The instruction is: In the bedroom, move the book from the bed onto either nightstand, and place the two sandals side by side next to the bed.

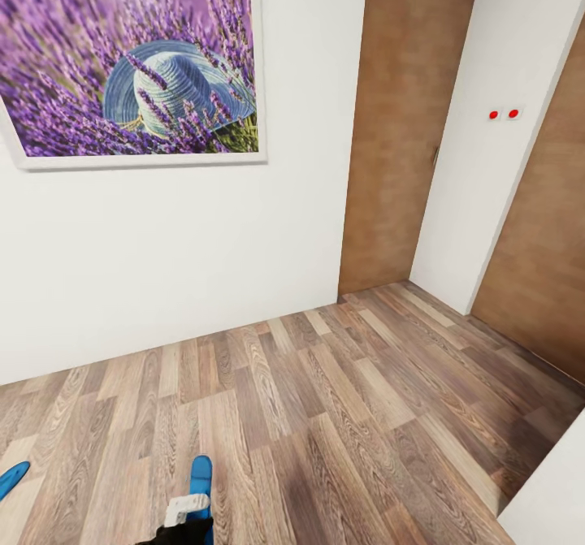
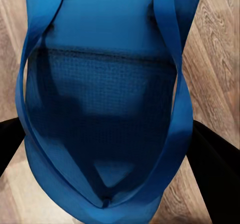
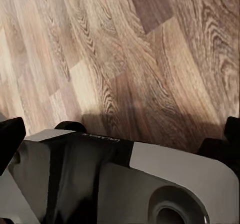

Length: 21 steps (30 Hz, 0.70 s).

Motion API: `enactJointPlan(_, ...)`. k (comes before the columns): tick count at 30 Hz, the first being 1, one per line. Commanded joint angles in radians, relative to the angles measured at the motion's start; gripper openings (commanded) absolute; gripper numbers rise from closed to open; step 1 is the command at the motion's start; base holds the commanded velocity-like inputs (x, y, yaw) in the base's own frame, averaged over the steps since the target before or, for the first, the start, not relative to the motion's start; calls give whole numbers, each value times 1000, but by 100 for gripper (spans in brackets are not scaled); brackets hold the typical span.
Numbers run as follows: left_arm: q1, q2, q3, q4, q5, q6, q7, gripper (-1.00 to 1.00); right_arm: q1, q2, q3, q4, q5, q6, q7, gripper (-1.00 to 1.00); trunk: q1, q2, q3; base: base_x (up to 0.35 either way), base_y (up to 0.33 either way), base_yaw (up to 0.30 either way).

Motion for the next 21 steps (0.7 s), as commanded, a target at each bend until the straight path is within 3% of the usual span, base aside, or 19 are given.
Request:
enactJointPlan(1,-1,-3,7,1,-5,-7,-5,-100,0,0,-2,2,-6,-39,1,100,0,0,-1,0,0,0)
enactJointPlan(2,-1,-6,7,2,-6,-24,-5,-100,0,0,-1,6,-5,-120,-2,100,0,0,-1,0,0,0)
enactJointPlan(6,-1,-6,7,2,-6,-45,-5,-100,-1,1,0,8,-4,-174,-51,100,0,0,-1,0,0,0)
enactJointPlan(9,-1,0,6,33,-32,-51,-4,-100,-1,0,-7,8,-6,-186,-85,100,0,0,-1,0,0,0)
enactJointPlan(14,-1,9,7,104,-134,-55,-3,-100,-1,1,-23,7,-7,-188,-135,100,0,0,-1,0,0,0)
enactJointPlan(21,-1,8,7,114,-155,-56,-3,-100,-1,1,-25,8,-8,-189,-165,100,0,0,-1,0,0,2)
